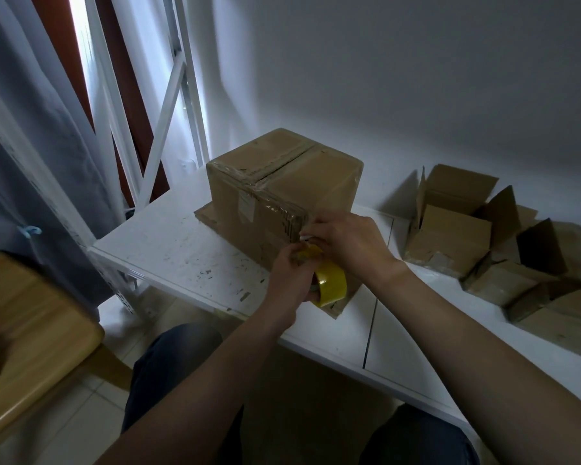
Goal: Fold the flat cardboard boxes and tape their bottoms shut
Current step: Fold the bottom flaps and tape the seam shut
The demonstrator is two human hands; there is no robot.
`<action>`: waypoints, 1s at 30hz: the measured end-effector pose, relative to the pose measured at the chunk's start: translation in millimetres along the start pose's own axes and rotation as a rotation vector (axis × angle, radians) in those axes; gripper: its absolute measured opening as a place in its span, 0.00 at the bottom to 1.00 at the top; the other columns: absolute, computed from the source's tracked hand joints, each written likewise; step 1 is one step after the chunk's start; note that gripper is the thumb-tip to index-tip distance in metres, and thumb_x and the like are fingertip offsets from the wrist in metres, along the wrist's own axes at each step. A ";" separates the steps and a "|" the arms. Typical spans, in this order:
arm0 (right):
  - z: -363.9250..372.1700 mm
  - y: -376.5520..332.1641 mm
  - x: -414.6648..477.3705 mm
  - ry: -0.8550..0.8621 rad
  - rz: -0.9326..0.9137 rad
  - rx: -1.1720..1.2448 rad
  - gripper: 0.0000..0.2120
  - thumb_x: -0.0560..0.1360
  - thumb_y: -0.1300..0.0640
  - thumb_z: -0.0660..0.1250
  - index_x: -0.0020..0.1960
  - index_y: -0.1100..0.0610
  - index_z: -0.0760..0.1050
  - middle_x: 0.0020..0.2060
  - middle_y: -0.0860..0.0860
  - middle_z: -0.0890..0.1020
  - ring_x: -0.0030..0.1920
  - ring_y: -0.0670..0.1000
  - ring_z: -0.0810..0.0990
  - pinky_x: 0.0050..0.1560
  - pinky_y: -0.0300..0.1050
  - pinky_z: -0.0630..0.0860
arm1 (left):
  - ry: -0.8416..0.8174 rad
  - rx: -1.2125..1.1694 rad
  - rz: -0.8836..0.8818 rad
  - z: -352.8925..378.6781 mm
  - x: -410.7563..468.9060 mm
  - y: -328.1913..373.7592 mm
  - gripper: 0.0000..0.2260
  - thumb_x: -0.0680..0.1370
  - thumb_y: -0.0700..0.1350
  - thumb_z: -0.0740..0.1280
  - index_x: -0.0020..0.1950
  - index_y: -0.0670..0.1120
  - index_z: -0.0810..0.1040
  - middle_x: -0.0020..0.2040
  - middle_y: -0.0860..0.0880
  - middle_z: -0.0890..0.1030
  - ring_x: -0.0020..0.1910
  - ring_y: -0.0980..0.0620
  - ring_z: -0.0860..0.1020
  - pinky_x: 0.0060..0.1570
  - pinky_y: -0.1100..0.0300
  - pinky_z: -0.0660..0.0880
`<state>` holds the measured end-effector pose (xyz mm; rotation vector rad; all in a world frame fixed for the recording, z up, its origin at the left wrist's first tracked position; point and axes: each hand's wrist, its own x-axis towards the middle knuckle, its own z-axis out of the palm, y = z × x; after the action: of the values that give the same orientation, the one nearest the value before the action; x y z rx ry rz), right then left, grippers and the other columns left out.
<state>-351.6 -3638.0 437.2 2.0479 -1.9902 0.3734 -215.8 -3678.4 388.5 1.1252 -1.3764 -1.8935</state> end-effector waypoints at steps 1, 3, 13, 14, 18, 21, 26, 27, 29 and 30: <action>-0.6 -1.3 1.7 -0.008 0.009 -0.004 0.09 0.81 0.49 0.65 0.58 0.40 0.79 0.53 0.43 0.81 0.53 0.51 0.81 0.46 0.50 0.80 | 0.003 0.028 0.013 0.3 2.3 -1.2 0.18 0.78 0.48 0.71 0.66 0.55 0.72 0.59 0.51 0.76 0.58 0.45 0.77 0.52 0.41 0.82; -1.1 -3.6 7.0 -0.032 -0.001 -0.029 0.09 0.81 0.49 0.65 0.59 0.41 0.79 0.52 0.43 0.80 0.53 0.50 0.80 0.46 0.47 0.78 | 0.012 0.061 0.034 1.2 4.8 -1.4 0.15 0.78 0.48 0.70 0.62 0.58 0.72 0.54 0.56 0.76 0.58 0.44 0.77 0.55 0.39 0.80; -7.0 24.2 -21.6 0.045 0.000 -0.062 0.10 0.79 0.53 0.65 0.57 0.43 0.81 0.49 0.46 0.81 0.48 0.54 0.80 0.38 0.46 0.75 | 0.035 0.153 0.089 1.9 11.6 -11.5 0.20 0.71 0.55 0.73 0.61 0.64 0.73 0.61 0.55 0.74 0.61 0.44 0.75 0.57 0.39 0.78; -5.4 30.3 -28.2 0.076 0.031 -0.075 0.11 0.78 0.56 0.68 0.57 0.44 0.82 0.49 0.47 0.81 0.47 0.55 0.80 0.36 0.45 0.74 | 0.047 0.148 0.082 1.9 12.2 -12.1 0.19 0.72 0.54 0.73 0.59 0.65 0.73 0.61 0.55 0.73 0.61 0.44 0.75 0.57 0.39 0.78; 1.5 53.4 -53.1 0.179 0.136 -0.054 0.08 0.79 0.54 0.70 0.56 0.46 0.83 0.48 0.49 0.81 0.44 0.56 0.82 0.32 0.46 0.77 | 0.057 0.143 0.036 -0.6 16.7 -14.1 0.19 0.75 0.50 0.74 0.62 0.61 0.71 0.62 0.53 0.72 0.60 0.43 0.75 0.56 0.40 0.80; 6.0 49.6 -52.8 0.248 0.108 0.028 0.12 0.82 0.47 0.62 0.57 0.46 0.83 0.49 0.47 0.82 0.46 0.53 0.82 0.35 0.45 0.77 | 0.044 0.142 -0.036 -0.7 13.4 -19.0 0.20 0.73 0.52 0.75 0.62 0.58 0.73 0.64 0.49 0.74 0.60 0.41 0.76 0.56 0.39 0.79; 16.5 39.8 -38.5 0.175 0.100 0.135 0.10 0.81 0.48 0.65 0.59 0.43 0.82 0.51 0.44 0.82 0.50 0.51 0.81 0.41 0.49 0.80 | 0.028 0.143 -0.034 -5.4 9.7 -28.4 0.19 0.75 0.49 0.75 0.62 0.58 0.72 0.64 0.50 0.73 0.62 0.40 0.75 0.56 0.38 0.80; 19.1 42.0 -38.3 0.143 0.149 0.154 0.10 0.80 0.46 0.64 0.58 0.42 0.82 0.51 0.44 0.82 0.50 0.50 0.80 0.43 0.50 0.80 | 0.027 0.128 -0.035 -8.2 8.9 -27.1 0.19 0.76 0.48 0.74 0.62 0.58 0.72 0.64 0.49 0.72 0.62 0.40 0.75 0.55 0.38 0.80; 26.0 50.8 -45.3 0.045 0.316 0.199 0.10 0.78 0.45 0.65 0.57 0.41 0.81 0.49 0.45 0.83 0.49 0.50 0.80 0.45 0.51 0.80 | 0.036 0.116 -0.032 -15.0 8.8 -25.4 0.18 0.76 0.46 0.74 0.61 0.59 0.73 0.64 0.49 0.72 0.61 0.41 0.75 0.55 0.38 0.80; 29.7 56.8 -52.0 -0.027 0.437 0.249 0.08 0.77 0.47 0.67 0.55 0.43 0.80 0.48 0.47 0.83 0.48 0.51 0.80 0.47 0.51 0.80 | 0.039 0.121 -0.025 -18.7 9.5 -25.5 0.18 0.76 0.46 0.74 0.61 0.60 0.73 0.65 0.50 0.72 0.61 0.41 0.75 0.56 0.38 0.79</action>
<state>-409.8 -3601.8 391.2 1.7324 -2.5146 0.7138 -203.3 -3686.7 359.2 1.2364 -1.4788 -1.8158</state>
